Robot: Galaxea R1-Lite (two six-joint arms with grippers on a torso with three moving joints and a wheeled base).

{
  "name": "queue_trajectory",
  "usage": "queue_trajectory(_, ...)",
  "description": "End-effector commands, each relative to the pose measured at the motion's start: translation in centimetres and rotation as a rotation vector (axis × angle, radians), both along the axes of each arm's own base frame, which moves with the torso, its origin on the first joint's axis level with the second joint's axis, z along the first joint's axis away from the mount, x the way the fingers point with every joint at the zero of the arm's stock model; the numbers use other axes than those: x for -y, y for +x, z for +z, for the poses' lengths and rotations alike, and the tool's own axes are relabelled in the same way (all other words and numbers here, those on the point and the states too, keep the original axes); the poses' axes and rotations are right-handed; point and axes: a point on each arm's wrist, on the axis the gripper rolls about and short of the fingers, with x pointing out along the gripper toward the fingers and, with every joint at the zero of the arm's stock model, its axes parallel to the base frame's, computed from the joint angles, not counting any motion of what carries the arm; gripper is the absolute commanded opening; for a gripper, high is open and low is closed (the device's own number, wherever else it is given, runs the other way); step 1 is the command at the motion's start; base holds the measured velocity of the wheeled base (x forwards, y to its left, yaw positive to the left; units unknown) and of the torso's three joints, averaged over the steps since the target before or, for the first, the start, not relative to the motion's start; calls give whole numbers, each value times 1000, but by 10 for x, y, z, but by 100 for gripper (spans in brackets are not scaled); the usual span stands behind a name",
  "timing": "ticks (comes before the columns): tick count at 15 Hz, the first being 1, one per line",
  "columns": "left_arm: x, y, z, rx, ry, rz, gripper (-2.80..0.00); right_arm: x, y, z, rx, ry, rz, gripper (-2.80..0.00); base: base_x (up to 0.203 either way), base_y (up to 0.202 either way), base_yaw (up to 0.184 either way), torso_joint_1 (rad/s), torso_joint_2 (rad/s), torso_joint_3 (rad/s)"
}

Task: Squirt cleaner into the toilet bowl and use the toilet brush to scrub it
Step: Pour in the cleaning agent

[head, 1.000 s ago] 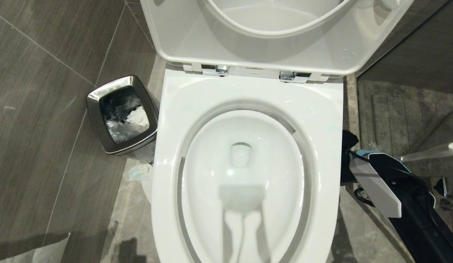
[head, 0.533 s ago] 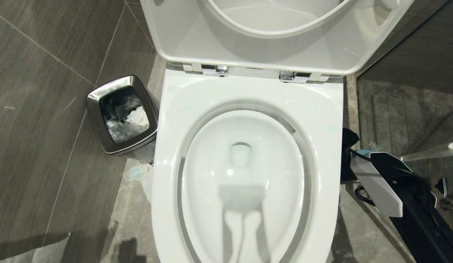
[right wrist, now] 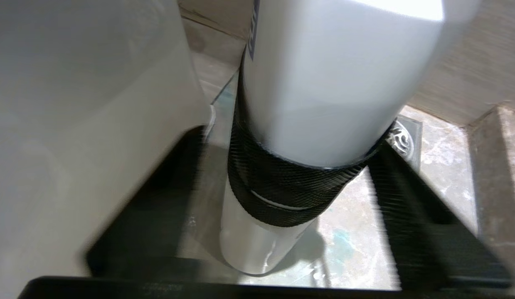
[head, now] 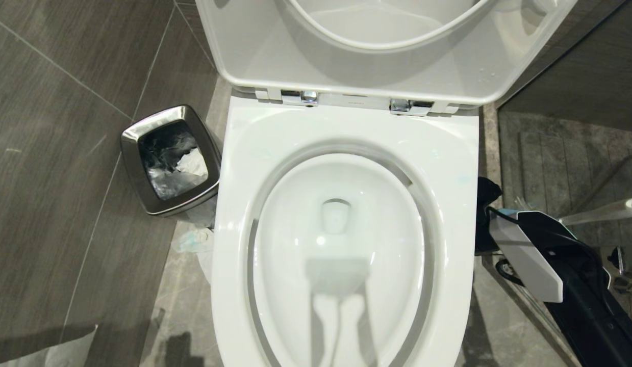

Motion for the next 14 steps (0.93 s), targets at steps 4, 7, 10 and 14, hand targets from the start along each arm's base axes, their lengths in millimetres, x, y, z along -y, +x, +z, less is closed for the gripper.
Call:
queue_trajectory(4, 0, 0, 0, -3, -1, 0, -280, 1, 0, -3, 7, -2, -3, -280, 0, 0, 0, 0, 0, 0)
queue_trajectory(7, 0, 0, 0, -3, -1, 0, -280, 1, 0, -3, 11, -2, -5, -280, 0, 0, 0, 0, 0, 0)
queue_trajectory(10, 0, 0, 0, -4, 1, 0, -280, 2, -3, 0, 52, 5, -9, -280, 0, 0, 0, 0, 0, 0)
queue_trajectory(14, 0, 0, -1, -4, 1, 0, -280, 3, -9, 5, 90, 24, -31, -280, 0, 0, 0, 0, 0, 0)
